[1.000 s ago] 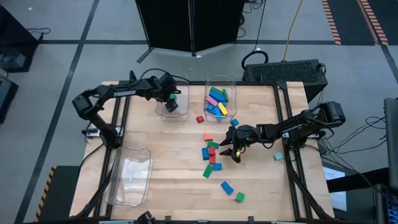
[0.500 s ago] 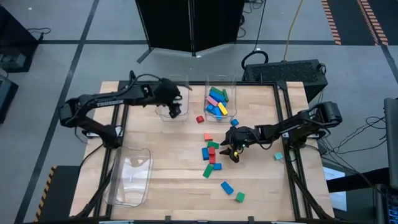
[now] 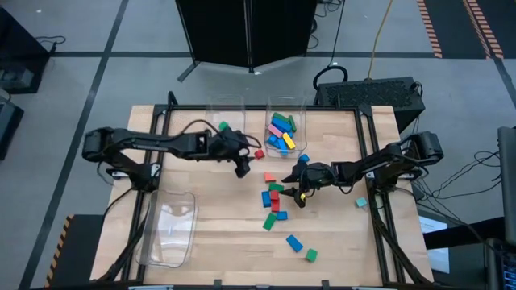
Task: Sort blocks by size
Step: Put the red half cylinder block into the top left transparent bin
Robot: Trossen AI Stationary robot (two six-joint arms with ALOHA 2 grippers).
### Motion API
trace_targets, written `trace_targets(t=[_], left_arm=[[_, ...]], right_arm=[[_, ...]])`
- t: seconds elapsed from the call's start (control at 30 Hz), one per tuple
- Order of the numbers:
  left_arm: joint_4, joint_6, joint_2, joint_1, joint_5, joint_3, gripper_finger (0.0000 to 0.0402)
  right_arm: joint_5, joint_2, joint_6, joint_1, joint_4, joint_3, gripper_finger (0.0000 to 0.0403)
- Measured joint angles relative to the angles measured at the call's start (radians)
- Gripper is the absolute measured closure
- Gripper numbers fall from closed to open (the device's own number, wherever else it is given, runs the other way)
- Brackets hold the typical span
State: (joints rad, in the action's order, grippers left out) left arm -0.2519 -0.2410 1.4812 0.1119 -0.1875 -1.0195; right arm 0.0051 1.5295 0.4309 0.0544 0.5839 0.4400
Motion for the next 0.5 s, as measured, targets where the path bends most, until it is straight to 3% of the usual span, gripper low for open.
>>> trace_targets(t=[0.33,0.5], left_arm=[[0.023,-0.017,0.205,-0.030,-0.012,-0.103,0.0142],[-0.068,-0.042,0.305,-0.021,-0.013,-0.191,0.0142]], right_arm=[[-0.002,-0.003,0.003,0.000,0.004,0.000,0.0170],[-0.005,-0.003,0.003,0.000,-0.006,0.000,0.0170]])
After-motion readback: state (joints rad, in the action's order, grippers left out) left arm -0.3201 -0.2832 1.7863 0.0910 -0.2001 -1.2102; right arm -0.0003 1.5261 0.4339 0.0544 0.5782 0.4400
